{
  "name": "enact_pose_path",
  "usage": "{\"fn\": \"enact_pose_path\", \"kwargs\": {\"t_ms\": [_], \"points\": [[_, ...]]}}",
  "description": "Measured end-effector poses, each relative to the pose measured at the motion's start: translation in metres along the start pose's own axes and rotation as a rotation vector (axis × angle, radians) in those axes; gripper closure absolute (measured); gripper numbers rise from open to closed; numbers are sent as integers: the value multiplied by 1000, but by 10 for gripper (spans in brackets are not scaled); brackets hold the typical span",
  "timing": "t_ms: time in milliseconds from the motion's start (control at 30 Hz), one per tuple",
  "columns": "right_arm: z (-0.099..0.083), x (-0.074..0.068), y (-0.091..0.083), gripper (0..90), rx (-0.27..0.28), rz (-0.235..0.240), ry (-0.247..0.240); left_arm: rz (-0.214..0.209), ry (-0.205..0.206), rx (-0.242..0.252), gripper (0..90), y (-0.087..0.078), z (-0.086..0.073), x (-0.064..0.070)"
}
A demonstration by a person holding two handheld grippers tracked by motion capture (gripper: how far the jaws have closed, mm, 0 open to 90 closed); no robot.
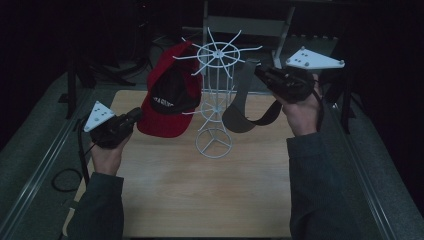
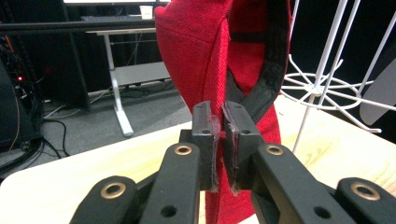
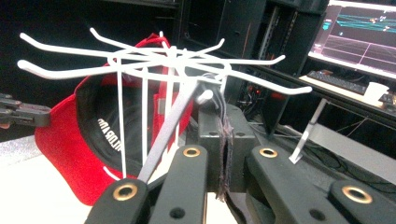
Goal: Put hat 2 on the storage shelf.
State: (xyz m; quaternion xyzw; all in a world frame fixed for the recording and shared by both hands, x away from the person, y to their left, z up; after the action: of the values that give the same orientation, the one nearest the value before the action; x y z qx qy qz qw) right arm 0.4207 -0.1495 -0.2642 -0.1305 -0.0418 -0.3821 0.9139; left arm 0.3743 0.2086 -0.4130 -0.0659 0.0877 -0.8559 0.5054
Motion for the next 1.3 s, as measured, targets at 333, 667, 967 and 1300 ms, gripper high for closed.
{"fn": "enact_pose_path", "kwargs": {"t_ms": [333, 667, 967, 1300], "points": [[-10, -4, 17, 881, -37, 12, 16, 2, 7, -4, 843, 0, 0, 1], [-12, -6, 21, 876, -46, 24, 31, 2, 5, -1, 829, 0, 0, 1], [-5, -4, 13, 780, -16, -5, 37, 3, 4, 5, 753, 0, 1, 2], [-21, 9, 11, 417, -39, -59, 72, 0, -19, 24, 607, -4, 3, 0]]}}
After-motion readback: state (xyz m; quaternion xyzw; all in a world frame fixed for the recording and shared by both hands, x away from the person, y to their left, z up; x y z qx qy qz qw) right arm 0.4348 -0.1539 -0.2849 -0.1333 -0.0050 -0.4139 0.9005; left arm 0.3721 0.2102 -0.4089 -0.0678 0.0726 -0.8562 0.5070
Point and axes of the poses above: each handheld gripper's, and its own axes: y roughly forward along the jaws, z roughly out of its top, x roughly to its right, the point moved 7 cm from there along y, roughly forward along the jaws, and after that the axes turned 1 degree about -x, right-handed, at the moved point
